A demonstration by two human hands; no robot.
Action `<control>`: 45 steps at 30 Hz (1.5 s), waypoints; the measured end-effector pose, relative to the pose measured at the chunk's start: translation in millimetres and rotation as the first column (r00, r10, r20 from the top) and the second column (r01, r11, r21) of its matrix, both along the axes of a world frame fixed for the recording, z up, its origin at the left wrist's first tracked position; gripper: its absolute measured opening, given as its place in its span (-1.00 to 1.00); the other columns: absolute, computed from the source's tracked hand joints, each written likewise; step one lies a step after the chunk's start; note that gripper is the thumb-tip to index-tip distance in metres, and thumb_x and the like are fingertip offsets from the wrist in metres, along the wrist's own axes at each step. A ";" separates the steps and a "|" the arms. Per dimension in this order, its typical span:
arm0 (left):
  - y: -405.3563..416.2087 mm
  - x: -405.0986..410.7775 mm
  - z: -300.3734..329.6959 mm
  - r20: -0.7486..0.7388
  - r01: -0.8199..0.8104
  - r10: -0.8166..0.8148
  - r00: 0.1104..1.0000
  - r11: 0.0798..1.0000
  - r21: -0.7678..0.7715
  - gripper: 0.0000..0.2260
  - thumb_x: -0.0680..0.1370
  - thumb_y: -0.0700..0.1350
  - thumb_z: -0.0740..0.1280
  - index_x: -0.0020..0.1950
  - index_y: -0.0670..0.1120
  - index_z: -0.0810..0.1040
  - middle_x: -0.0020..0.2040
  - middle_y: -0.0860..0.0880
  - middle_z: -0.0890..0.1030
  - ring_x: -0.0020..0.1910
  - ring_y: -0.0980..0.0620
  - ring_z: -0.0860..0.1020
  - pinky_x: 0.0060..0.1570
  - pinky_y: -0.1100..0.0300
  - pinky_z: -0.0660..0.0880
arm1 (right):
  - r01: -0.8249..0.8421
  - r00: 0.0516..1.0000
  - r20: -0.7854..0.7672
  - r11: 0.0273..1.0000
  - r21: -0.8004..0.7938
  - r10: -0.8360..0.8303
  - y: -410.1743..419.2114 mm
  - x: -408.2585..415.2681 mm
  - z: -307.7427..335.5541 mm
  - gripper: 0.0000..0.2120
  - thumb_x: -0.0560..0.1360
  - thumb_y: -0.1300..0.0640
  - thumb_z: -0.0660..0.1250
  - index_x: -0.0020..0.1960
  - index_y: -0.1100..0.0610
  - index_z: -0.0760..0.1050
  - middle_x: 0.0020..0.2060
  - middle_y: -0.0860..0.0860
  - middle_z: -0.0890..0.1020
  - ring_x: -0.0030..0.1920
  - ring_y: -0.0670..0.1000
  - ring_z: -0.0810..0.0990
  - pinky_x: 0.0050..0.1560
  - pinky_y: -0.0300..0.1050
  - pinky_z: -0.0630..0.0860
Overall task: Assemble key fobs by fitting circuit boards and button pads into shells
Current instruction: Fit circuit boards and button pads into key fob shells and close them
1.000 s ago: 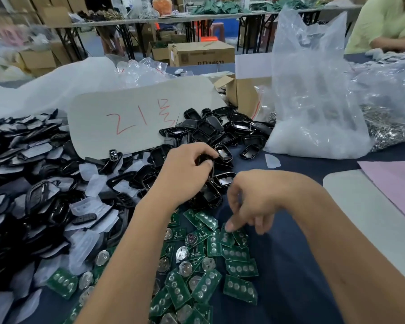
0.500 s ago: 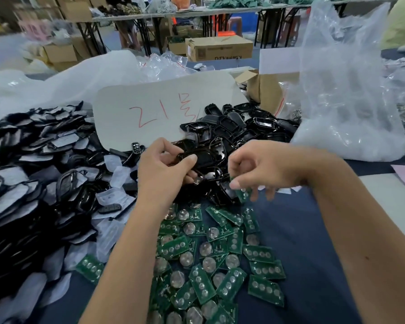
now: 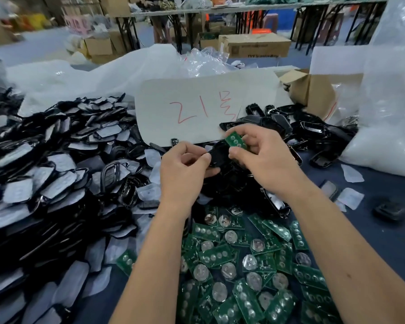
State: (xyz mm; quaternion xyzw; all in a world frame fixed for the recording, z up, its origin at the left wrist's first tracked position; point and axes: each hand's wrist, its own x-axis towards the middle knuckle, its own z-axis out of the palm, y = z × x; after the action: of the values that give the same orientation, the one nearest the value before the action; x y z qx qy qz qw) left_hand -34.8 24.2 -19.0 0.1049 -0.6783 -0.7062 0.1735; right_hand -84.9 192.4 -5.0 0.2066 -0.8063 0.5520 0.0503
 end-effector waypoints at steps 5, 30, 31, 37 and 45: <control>0.7 -5.6 -0.3 -0.002 0.009 -0.009 1.000 1.000 -0.019 -0.89 0.58 -0.34 0.38 -0.12 -0.19 0.58 -0.21 -0.17 0.65 -0.28 -0.18 0.73 -0.22 0.18 0.66 | -0.012 1.000 0.026 0.999 -0.036 0.013 -1.2 -1.1 -7.5 -0.70 0.62 0.07 0.37 0.32 -0.17 0.59 -0.29 -0.09 0.68 -0.39 -0.17 0.47 -0.32 -0.33 0.38; 4.6 -7.3 -4.0 0.032 0.039 -0.044 0.999 0.990 0.134 -0.91 0.59 -0.33 0.39 -0.12 -0.23 0.59 -0.37 0.09 0.61 -0.37 -0.01 0.68 -0.02 -0.09 0.70 | 0.193 0.980 -0.012 0.970 -0.149 -0.197 -14.5 10.5 -9.8 -0.88 0.52 0.12 0.54 -0.11 0.11 0.61 -0.36 0.00 0.70 -0.57 0.05 0.61 -0.52 -0.10 0.53; 4.6 -7.3 -4.0 0.028 0.043 -0.047 0.999 0.990 0.133 -0.92 0.58 -0.33 0.42 -0.11 -0.24 0.59 -0.36 0.07 0.62 -0.37 -0.01 0.68 -0.02 -0.07 0.70 | 0.202 0.978 -0.020 0.969 -0.145 -0.207 -15.0 11.2 -9.9 -0.88 0.52 0.11 0.54 -0.11 0.10 0.61 -0.36 0.00 0.69 -0.57 0.04 0.60 -0.53 -0.11 0.52; 4.0 -6.2 -4.4 0.007 0.029 -0.030 1.000 0.992 0.126 -0.90 0.52 -0.34 0.49 -0.13 -0.25 0.59 -0.36 0.01 0.65 -0.36 0.00 0.68 -0.17 0.12 0.68 | 0.215 0.975 -0.030 0.967 -0.140 -0.221 -19.4 13.6 -9.8 -0.87 0.52 0.12 0.53 -0.14 0.09 0.60 -0.40 0.01 0.67 -0.59 0.04 0.58 -0.55 -0.21 0.43; 1.6 -3.2 -4.4 -0.026 0.029 -0.024 0.999 0.980 0.197 -0.88 0.52 -0.38 0.48 -0.13 -0.23 0.58 -0.34 -0.05 0.66 -0.36 -0.06 0.68 -0.16 0.12 0.68 | 0.125 0.992 -0.011 0.981 -0.148 -0.128 -20.2 13.1 -4.3 -0.85 0.51 0.15 0.55 -0.15 0.12 0.60 -0.42 0.07 0.63 -0.57 -0.01 0.49 -0.49 -0.15 0.43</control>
State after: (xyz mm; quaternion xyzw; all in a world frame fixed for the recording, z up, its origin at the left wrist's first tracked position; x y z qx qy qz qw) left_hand -38.0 25.8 -23.3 0.1040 -0.6043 -0.7734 0.1608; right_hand -71.9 172.2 -9.3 0.1564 -0.7742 0.6037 0.1084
